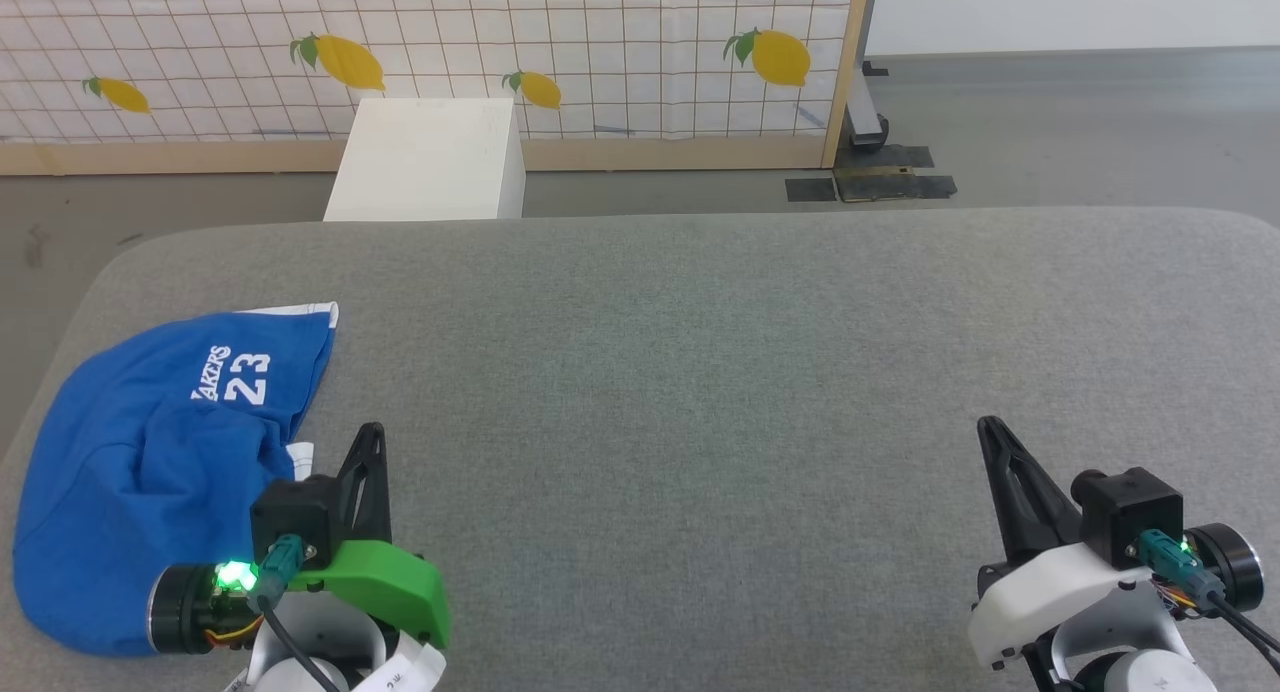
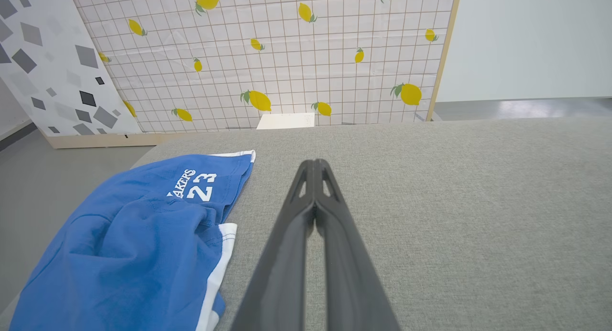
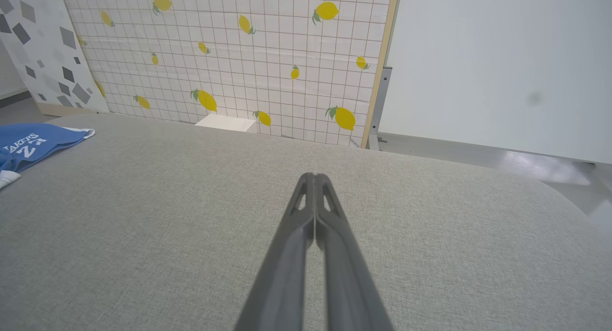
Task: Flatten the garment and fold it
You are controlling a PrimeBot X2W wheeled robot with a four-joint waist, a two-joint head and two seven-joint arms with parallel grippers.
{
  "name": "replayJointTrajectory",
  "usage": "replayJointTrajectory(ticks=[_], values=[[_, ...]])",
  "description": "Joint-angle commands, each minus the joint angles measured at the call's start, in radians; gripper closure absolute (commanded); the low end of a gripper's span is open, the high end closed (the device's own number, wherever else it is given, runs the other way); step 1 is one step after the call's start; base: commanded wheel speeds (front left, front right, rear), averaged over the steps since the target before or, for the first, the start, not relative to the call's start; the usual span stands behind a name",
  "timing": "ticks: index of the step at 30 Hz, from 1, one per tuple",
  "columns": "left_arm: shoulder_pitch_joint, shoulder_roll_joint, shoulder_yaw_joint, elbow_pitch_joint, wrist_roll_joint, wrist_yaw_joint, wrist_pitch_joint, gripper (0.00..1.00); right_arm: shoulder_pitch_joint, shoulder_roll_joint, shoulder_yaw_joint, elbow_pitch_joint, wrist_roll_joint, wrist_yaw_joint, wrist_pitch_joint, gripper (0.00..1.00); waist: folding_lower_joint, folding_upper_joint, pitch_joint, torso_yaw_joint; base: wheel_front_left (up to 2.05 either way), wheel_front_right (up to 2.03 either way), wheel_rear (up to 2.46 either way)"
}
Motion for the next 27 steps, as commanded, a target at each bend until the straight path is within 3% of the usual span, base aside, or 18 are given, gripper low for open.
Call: replayJointTrajectory(ticks=[1, 5, 6, 27], values=[[0.013, -0.004, 0.003, -0.003, 0.013, 0.007, 0.001, 1.0, -0.015, 0.003, 0.001, -0.005, -0.007, -0.002, 0.0, 1.0, 0.0, -0.0001, 0.0, 0.0, 0.0, 0.0, 0.0], [0.013, -0.004, 0.003, -0.003, 0.013, 0.007, 0.001, 1.0, -0.015, 0.003, 0.001, -0.005, -0.007, -0.002, 0.0, 1.0, 0.0, -0.0001, 0.0, 0.0, 0.0, 0.0, 0.0], [0.0, 0.0, 0.0, 0.0, 0.0, 0.0, 0.0, 0.0, 0.0, 0.0, 0.0, 0.0, 0.0, 0.0, 0.0, 0.0, 0.0, -0.0001, 0.0, 0.0, 0.0, 0.0, 0.0], [-0.014, 0.0, -0.032, 0.027, -0.031, 0.023, -0.036, 0.0, -0.004, 0.0, -0.001, 0.011, 0.005, 0.0, -0.035, 0.0, 0.0, -0.0001, 0.0, 0.005, 0.0, 0.0, 0.0]])
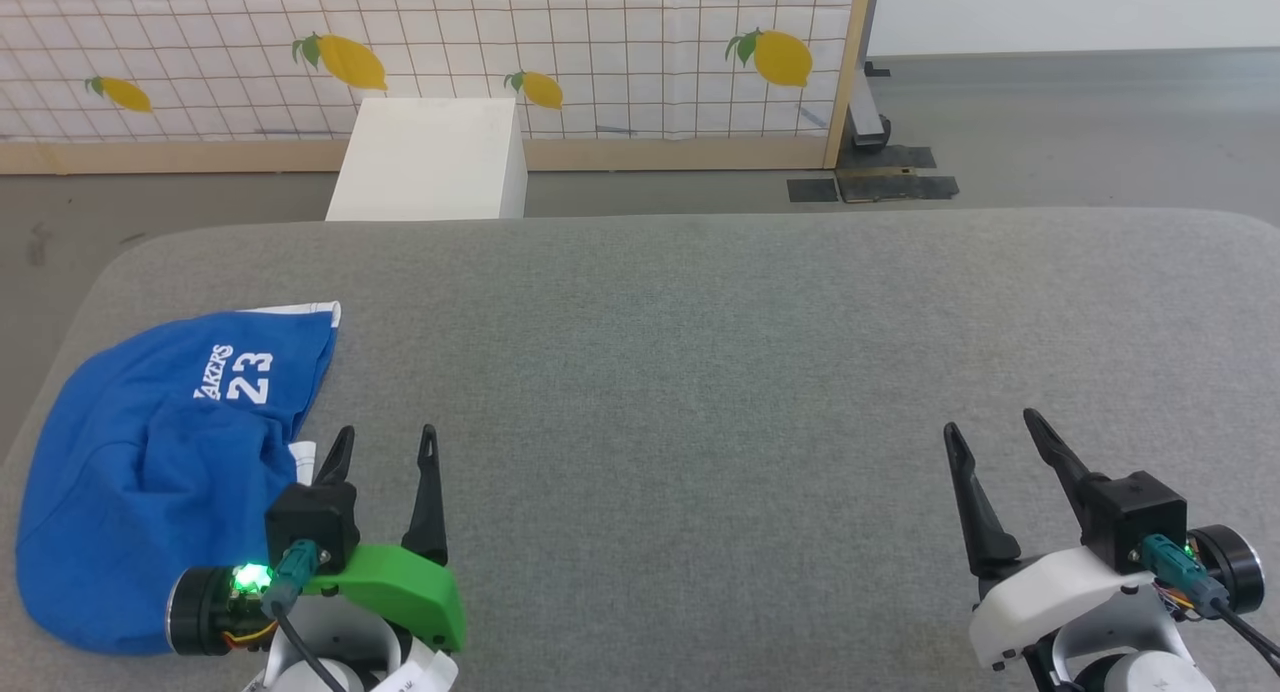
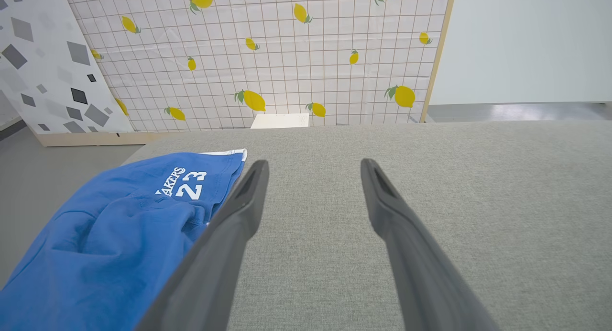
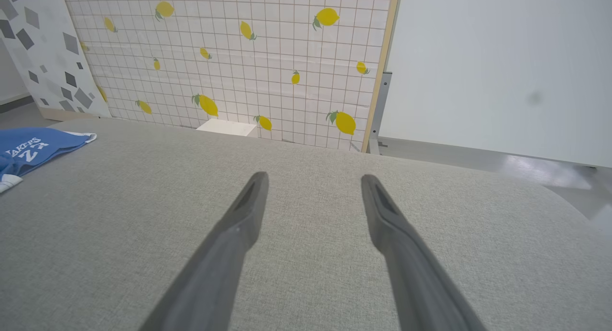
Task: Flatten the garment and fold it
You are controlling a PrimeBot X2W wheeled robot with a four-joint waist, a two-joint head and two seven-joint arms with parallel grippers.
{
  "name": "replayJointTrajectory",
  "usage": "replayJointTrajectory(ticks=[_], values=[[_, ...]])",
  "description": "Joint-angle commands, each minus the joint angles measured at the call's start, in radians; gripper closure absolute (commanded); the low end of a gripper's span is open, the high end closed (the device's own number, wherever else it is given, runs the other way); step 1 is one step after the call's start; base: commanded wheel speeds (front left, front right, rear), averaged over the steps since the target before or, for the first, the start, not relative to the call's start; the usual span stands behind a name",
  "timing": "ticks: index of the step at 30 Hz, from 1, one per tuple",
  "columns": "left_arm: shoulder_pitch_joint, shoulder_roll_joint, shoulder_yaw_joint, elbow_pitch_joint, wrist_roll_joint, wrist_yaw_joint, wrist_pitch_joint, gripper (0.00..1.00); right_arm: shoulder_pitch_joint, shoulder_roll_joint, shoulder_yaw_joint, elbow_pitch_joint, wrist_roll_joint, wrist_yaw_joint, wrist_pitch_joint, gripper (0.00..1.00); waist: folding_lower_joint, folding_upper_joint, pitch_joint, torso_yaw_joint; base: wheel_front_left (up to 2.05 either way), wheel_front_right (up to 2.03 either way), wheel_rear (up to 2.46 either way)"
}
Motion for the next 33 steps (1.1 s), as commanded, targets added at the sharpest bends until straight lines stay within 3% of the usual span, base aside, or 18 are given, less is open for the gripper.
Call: replayJointTrajectory(ticks=[1, 14, 33], values=[[-0.012, 0.0, -0.005, 0.007, -0.009, 0.007, -0.011, 0.0, -0.005, 0.001, 0.0, 0.004, 0.003, 0.0, -0.01, 0.0, 0.0, 0.0, 0.0, 0.004, 0.0, 0.0, 0.0], [-0.016, 0.011, -0.016, 0.017, -0.026, 0.024, -0.038, 0.0, -0.005, 0.001, 0.008, 0.012, 0.009, 0.0, -0.037, 0.0, 0.0, 0.0, -0.005, 0.074, 0.0, 0.0, 0.0], [-0.016, 0.029, -0.03, 0.024, -0.057, 0.04, -0.077, 0.0, -0.02, 0.001, 0.026, 0.03, 0.011, -0.001, -0.077, 0.0, 0.0, 0.0, -0.005, 0.252, 0.0, 0.0, 0.0]])
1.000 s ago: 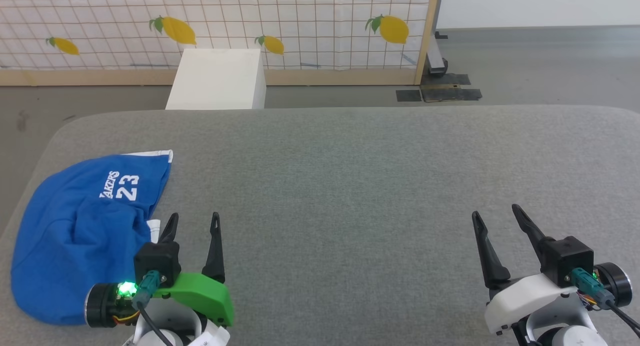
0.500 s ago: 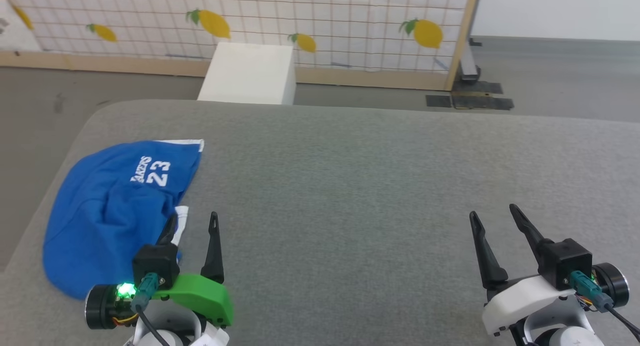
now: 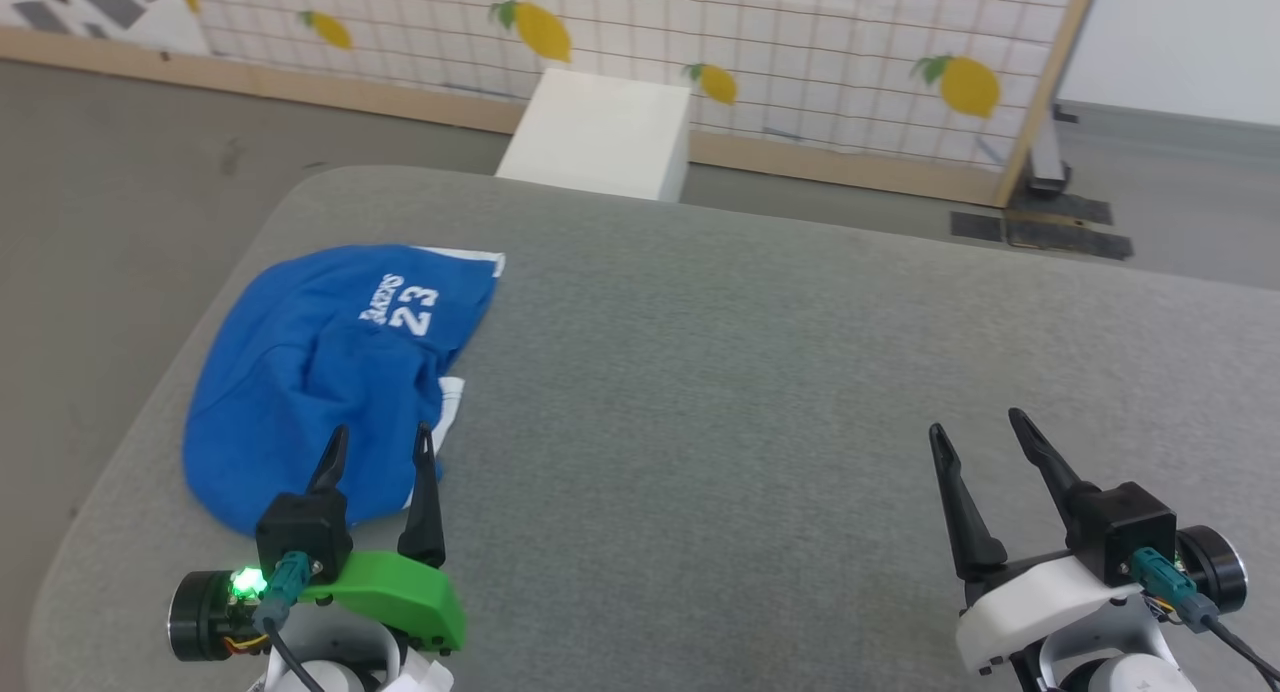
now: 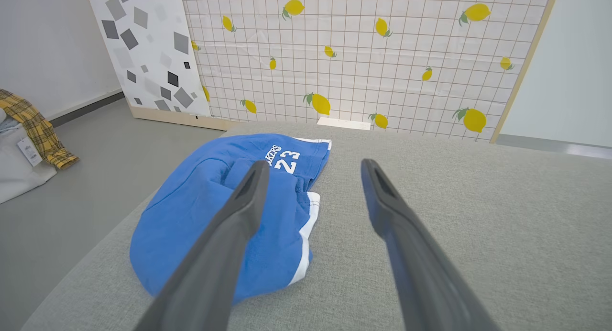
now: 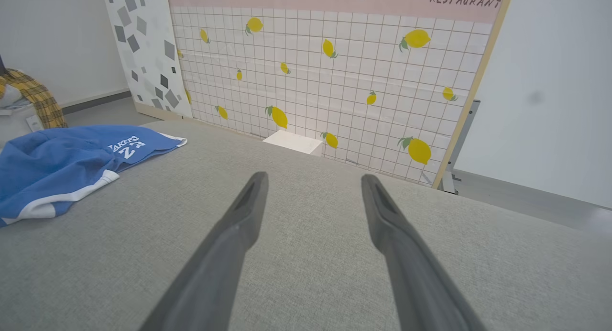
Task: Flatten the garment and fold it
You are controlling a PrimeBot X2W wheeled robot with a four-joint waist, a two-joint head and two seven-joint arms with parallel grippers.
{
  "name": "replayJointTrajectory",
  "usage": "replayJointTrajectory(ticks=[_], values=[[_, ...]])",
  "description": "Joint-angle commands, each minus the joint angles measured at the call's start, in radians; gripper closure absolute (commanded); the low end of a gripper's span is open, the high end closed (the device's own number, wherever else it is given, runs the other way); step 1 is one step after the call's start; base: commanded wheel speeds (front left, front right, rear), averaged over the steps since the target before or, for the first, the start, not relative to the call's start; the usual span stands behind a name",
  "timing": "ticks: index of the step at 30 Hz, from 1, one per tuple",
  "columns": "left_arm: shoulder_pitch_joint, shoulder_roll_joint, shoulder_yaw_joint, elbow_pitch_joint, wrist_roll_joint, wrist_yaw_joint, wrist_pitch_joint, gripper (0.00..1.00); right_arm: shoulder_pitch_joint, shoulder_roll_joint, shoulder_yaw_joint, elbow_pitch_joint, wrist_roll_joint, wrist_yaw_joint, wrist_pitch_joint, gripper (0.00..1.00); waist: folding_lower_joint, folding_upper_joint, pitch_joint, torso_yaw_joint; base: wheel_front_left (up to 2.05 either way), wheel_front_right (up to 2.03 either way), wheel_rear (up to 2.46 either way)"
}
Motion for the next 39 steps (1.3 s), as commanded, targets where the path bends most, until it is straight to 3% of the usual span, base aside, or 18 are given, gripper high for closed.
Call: replayJointTrajectory(ticks=[1, 11, 39], values=[[-0.014, 0.01, -0.003, 0.003, -0.006, 0.005, -0.009, 0.0, -0.019, 0.001, 0.003, 0.005, 0.005, -0.001, -0.011, 0.0, 0.0, 0.0, -0.002, 0.039, 0.0, 0.0, 0.0], [0.002, 0.019, -0.002, -0.001, -0.019, 0.016, -0.03, 0.0, -0.031, 0.001, 0.024, 0.02, 0.012, -0.001, -0.03, 0.0, 0.0, 0.0, -0.005, 0.111, 0.0, 0.0, 0.0], [0.008, 0.029, -0.014, 0.015, -0.062, 0.045, -0.087, 0.0, -0.051, 0.002, 0.064, 0.041, 0.021, -0.001, -0.077, 0.0, 0.0, 0.0, 0.009, 0.225, 0.0, 0.0, 0.0]])
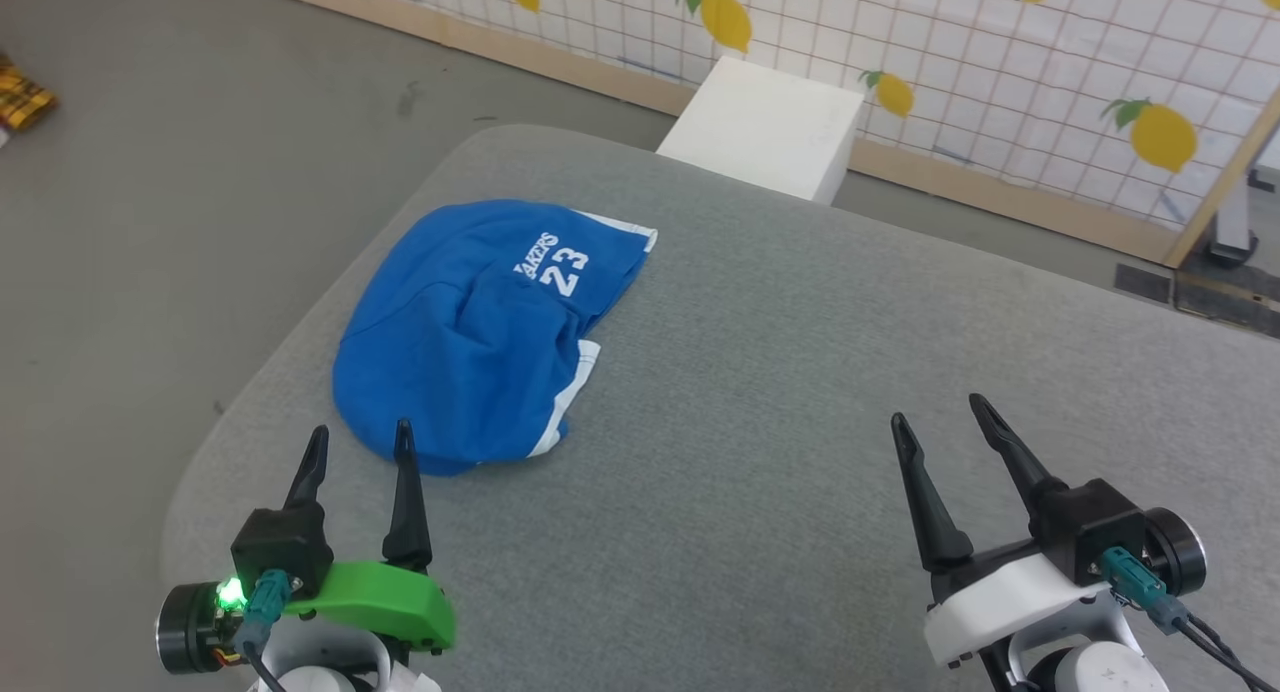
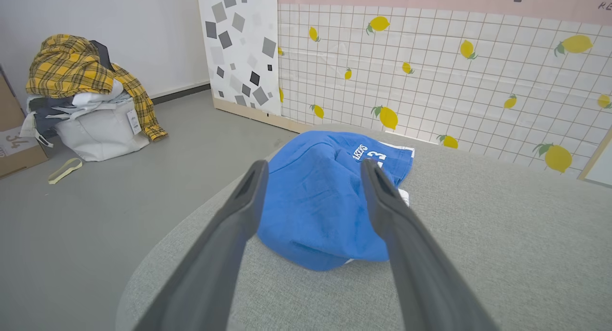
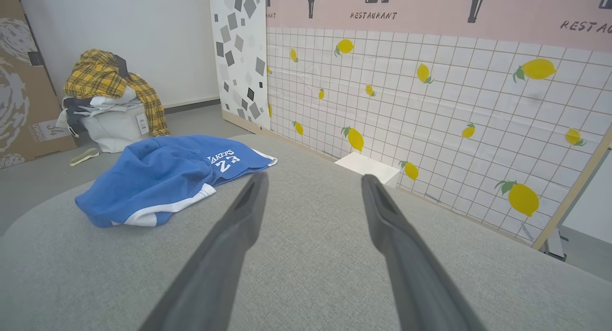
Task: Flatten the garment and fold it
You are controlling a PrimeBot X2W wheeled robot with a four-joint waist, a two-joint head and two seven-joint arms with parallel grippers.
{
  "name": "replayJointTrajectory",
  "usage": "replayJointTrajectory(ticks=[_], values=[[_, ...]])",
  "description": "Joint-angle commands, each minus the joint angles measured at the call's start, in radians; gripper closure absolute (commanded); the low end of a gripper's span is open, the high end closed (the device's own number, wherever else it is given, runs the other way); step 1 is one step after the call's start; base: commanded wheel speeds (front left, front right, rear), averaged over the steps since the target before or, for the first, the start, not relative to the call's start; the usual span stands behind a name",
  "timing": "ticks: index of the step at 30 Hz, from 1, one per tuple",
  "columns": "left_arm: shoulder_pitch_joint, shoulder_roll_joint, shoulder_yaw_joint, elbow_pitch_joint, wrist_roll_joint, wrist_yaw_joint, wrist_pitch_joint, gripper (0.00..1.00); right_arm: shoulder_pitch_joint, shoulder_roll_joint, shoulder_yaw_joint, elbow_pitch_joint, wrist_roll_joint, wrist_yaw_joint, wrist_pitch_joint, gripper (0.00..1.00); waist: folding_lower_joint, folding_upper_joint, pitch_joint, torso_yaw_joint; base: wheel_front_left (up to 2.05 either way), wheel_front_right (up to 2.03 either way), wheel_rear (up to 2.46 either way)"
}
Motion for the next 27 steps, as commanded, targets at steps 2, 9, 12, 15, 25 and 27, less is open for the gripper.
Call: replayJointTrajectory(ticks=[2, 9, 12, 15, 25, 27], values=[[0.0, 0.008, -0.002, 0.008, -0.008, 0.003, -0.012, 0.0, -0.017, 0.001, 0.005, 0.005, 0.009, -0.001, -0.013, 0.0, 0.0, 0.0, 0.003, 0.021, 0.0, 0.0, 0.0], [-0.001, 0.011, -0.002, 0.019, -0.018, 0.006, -0.026, 0.0, -0.019, 0.002, 0.009, 0.014, 0.015, -0.001, -0.028, 0.0, 0.0, 0.0, -0.001, 0.057, 0.0, 0.0, 0.0], [-0.001, 0.012, -0.001, 0.021, -0.022, 0.007, -0.032, 0.0, -0.023, 0.002, 0.01, 0.017, 0.016, -0.001, -0.034, 0.0, 0.0, 0.0, -0.001, 0.069, 0.0, 0.0, 0.0], [0.0, 0.013, -0.001, 0.022, -0.026, 0.011, -0.038, 0.0, -0.025, 0.002, 0.012, 0.021, 0.017, -0.001, -0.041, 0.0, 0.0, 0.0, -0.001, 0.083, 0.0, 0.0, 0.0], [0.028, 0.017, -0.013, 0.001, -0.044, 0.047, -0.067, 0.0, -0.032, 0.002, 0.025, 0.033, 0.025, -0.002, -0.068, 0.0, 0.0, 0.0, 0.002, 0.126, 0.0, 0.0, 0.0], [0.032, 0.02, -0.011, -0.003, -0.048, 0.053, -0.071, 0.0, -0.033, 0.002, 0.029, 0.034, 0.026, -0.002, -0.072, 0.0, 0.0, 0.0, 0.003, 0.126, 0.0, 0.0, 0.0]])
